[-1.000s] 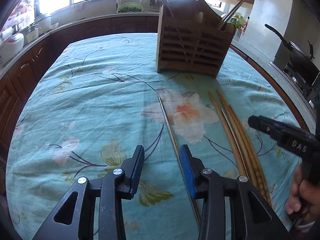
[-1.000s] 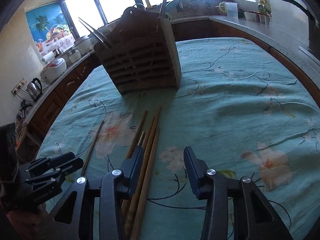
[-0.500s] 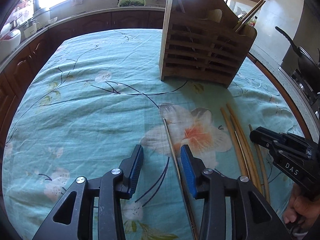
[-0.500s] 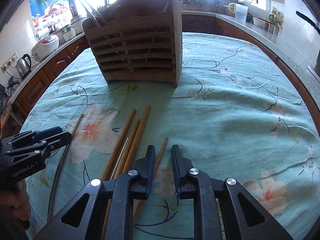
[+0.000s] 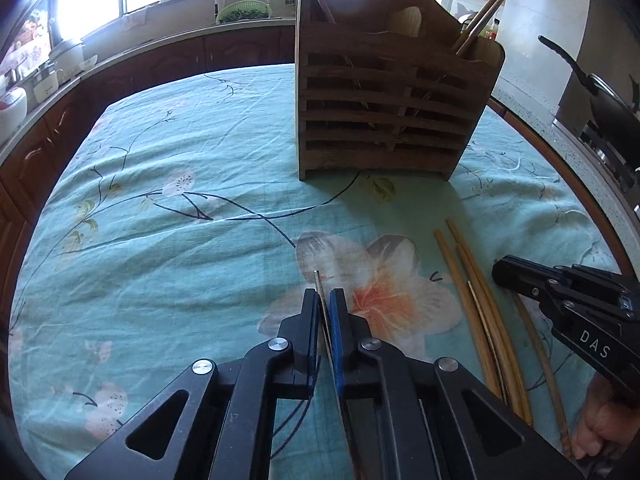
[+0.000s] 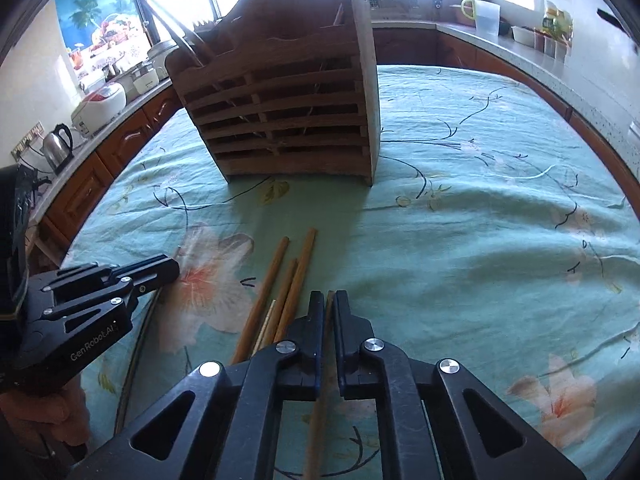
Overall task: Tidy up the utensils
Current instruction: 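Close the left gripper on a thin chopstick while the right gripper grasps a wooden one, then lift both chopsticks, carry them to the holder and insert them, then open both grippers to release the chopsticks in the holder, then move both grippers back to the remaining wooden chopsticks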
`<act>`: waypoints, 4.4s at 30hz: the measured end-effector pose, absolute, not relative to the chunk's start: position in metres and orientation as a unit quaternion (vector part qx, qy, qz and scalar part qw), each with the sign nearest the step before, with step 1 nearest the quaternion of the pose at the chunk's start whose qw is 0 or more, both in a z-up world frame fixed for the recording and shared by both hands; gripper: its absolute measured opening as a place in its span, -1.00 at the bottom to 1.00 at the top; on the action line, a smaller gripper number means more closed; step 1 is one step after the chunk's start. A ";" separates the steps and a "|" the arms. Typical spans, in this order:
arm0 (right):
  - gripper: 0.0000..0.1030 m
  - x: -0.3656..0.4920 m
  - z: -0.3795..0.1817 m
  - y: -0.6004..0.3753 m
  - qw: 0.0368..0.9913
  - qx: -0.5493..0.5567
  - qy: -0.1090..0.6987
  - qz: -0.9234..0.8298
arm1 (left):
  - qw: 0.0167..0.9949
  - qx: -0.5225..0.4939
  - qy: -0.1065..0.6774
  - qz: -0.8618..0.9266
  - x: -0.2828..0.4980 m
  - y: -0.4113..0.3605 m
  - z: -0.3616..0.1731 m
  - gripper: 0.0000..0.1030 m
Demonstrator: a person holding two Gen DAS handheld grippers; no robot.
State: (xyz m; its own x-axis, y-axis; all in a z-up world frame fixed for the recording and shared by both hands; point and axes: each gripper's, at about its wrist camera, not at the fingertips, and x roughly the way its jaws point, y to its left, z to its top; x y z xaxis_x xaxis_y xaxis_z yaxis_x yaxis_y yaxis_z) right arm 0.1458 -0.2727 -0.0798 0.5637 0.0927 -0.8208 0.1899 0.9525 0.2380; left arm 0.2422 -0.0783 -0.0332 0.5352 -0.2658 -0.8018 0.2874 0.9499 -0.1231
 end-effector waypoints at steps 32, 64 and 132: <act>-0.92 0.087 0.109 -0.307 0.957 0.176 0.228 -0.031 | 0.937 -0.101 0.264 -0.204 0.131 0.017 0.117 -0.95; -0.92 0.188 0.167 -0.338 0.978 0.162 0.121 -0.060 | 0.969 -0.106 0.118 -0.189 0.245 -0.022 0.169 -0.95; 0.97 0.053 0.059 -0.335 0.946 0.247 0.192 -0.086 | 0.952 -0.149 0.243 -0.108 0.131 0.009 0.052 0.65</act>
State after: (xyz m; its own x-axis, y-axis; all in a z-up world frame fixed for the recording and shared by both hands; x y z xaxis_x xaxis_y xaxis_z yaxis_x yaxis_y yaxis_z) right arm 0.0529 -0.3350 0.0593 0.9110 -0.0681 -0.4067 0.2586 0.8626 0.4348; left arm 0.1314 0.0087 0.0519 0.8590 -0.2774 -0.4303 0.1325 0.9323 -0.3367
